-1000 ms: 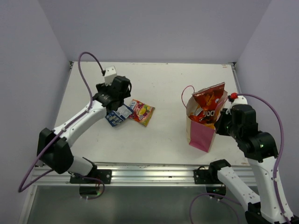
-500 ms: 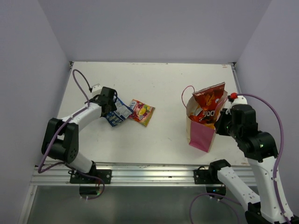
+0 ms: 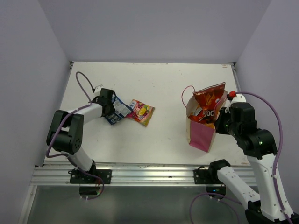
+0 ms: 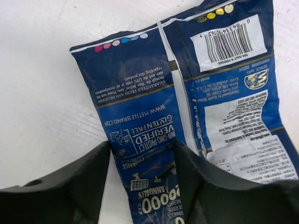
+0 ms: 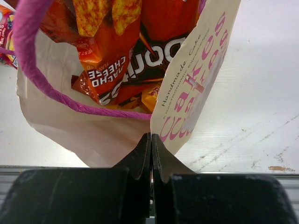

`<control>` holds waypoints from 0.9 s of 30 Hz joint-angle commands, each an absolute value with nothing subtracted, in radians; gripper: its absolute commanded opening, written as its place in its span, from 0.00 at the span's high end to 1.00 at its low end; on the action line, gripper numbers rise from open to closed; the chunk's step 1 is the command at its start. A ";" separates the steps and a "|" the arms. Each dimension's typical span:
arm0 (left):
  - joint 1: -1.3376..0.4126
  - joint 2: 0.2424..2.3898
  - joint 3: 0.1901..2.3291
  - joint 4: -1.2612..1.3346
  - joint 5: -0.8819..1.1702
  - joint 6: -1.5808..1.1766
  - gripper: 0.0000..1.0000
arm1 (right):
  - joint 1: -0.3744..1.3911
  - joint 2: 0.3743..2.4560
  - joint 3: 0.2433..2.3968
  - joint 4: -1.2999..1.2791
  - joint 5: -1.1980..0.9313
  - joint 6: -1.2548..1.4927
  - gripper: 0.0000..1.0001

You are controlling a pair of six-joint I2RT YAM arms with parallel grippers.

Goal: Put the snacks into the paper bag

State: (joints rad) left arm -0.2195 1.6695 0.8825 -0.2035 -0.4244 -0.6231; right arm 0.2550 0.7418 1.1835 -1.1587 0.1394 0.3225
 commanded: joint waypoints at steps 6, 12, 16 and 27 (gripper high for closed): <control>-0.199 1.675 0.896 -0.195 -0.420 -0.606 1.00 | 0.255 0.750 1.213 -1.158 0.141 0.301 1.00; -0.224 1.415 0.937 -0.196 -0.385 -0.620 1.00 | 0.256 0.753 1.210 -1.157 0.140 0.302 1.00; -0.281 1.244 1.074 -0.111 -0.192 -0.629 1.00 | 0.256 0.756 1.209 -1.155 0.138 0.304 1.00; -0.622 1.526 1.597 0.152 0.279 -0.700 1.00 | 0.256 0.747 1.210 -1.160 0.135 0.314 1.00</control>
